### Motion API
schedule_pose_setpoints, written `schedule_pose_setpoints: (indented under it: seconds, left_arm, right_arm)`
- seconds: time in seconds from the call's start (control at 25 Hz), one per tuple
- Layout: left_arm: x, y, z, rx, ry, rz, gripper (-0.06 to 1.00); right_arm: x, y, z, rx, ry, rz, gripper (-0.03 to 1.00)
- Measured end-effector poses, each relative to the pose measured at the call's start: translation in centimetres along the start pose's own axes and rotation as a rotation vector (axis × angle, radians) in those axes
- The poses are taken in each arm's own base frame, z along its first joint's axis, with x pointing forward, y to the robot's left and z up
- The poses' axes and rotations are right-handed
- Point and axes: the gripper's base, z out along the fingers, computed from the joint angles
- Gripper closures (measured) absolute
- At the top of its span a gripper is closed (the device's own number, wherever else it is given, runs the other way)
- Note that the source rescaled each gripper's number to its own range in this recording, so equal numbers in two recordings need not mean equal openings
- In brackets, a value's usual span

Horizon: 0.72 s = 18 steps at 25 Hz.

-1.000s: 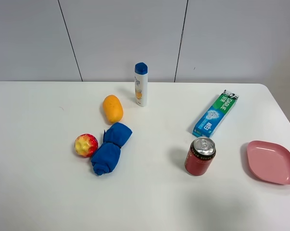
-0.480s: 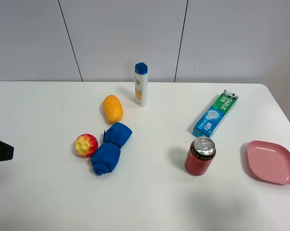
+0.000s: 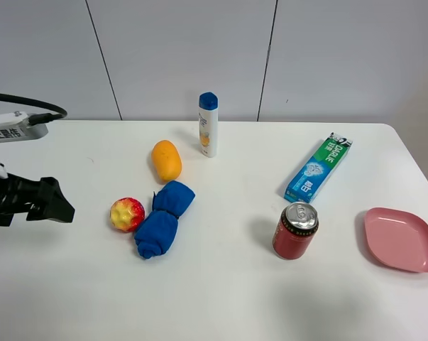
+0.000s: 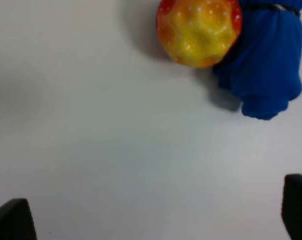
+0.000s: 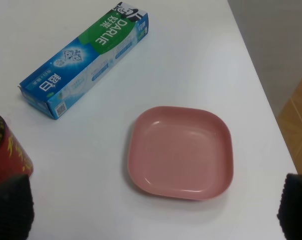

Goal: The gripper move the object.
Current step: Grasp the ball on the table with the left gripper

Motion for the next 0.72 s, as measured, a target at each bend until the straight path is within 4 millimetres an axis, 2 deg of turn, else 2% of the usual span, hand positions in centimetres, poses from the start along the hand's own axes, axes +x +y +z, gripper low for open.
schedule_pose_setpoints:
  seconds: [0.12, 0.32, 0.48, 0.72]
  left_arm:
    - [-0.9, 0.4, 1.9, -0.014, 0.026, -0.013, -0.06]
    - [-3.4, 0.2, 3.1, -0.017, 0.036, -0.009, -0.06]
    - [-5.3, -1.1, 3.9, -0.001, 0.042, 0.034, -0.06]
    - [-6.2, -3.1, 7.4, 0.009, 0.113, 0.105, -0.06]
  right_arm:
    - [0.0, 0.0, 0.0, 0.0, 0.0, 0.0, -0.03]
    - [0.0, 0.0, 0.0, 0.0, 0.0, 0.0, -0.03]
    - [0.0, 0.0, 0.0, 0.0, 0.0, 0.0, -0.03]
    - [0.0, 0.0, 0.0, 0.0, 0.0, 0.0, -0.03]
